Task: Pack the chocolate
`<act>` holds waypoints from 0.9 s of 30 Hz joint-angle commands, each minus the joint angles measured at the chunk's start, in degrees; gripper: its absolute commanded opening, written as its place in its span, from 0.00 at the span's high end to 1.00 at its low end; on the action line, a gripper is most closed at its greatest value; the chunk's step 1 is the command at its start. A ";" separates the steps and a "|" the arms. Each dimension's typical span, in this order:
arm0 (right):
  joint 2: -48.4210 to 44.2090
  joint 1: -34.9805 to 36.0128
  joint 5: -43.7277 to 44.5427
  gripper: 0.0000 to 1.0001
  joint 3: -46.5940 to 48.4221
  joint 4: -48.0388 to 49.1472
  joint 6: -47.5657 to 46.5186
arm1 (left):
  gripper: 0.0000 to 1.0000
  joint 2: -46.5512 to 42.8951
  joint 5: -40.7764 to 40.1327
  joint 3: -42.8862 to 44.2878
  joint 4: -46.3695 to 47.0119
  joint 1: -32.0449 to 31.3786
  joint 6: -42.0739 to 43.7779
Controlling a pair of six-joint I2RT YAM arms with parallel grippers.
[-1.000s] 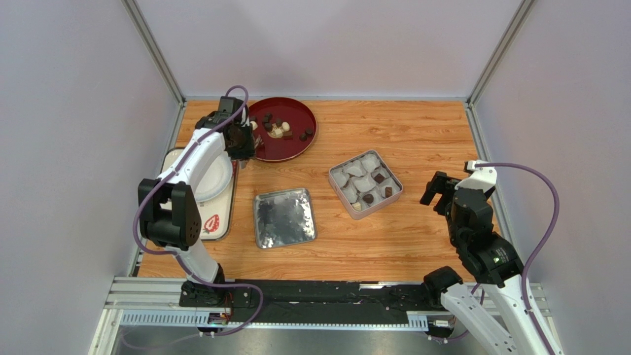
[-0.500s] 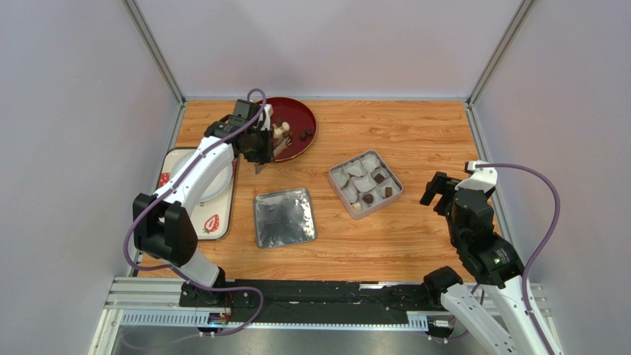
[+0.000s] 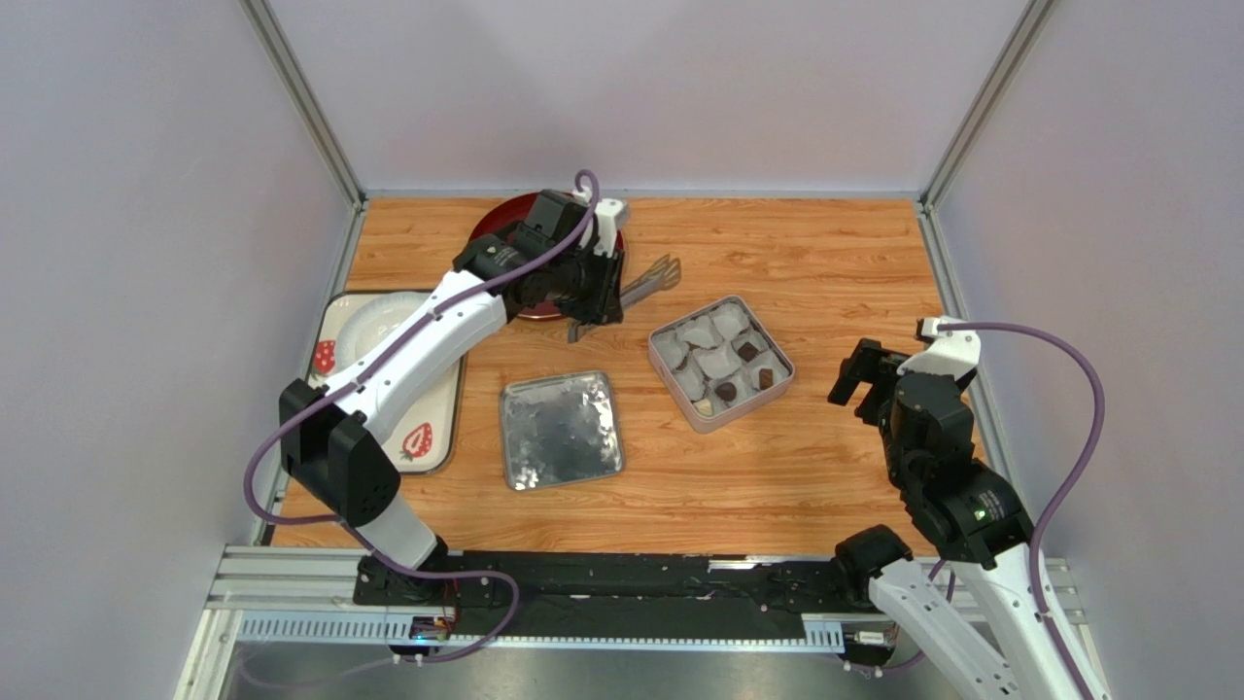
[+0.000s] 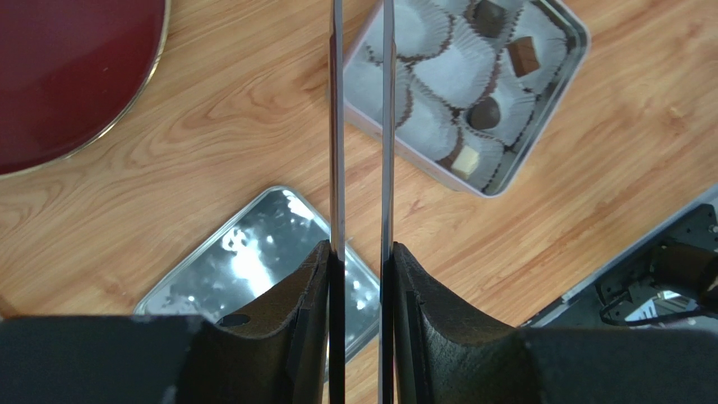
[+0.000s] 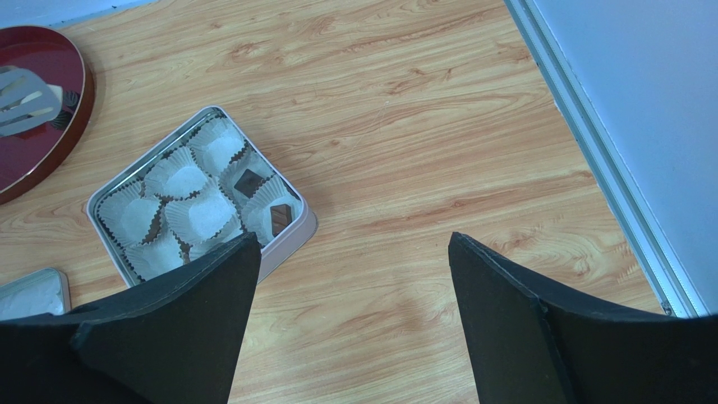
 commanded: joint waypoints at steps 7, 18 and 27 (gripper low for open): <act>0.00 0.01 0.36 0.14 0.01 2.32 -0.60 | 0.70 8.46 3.77 10.21 2.04 -6.12 1.83; 0.18 -0.08 0.62 0.14 0.01 2.41 -0.69 | 0.68 17.43 2.46 17.16 0.19 -9.64 2.80; 0.18 0.01 0.53 0.14 -0.08 2.32 -0.78 | 0.66 21.57 0.34 19.09 -0.86 -9.99 2.71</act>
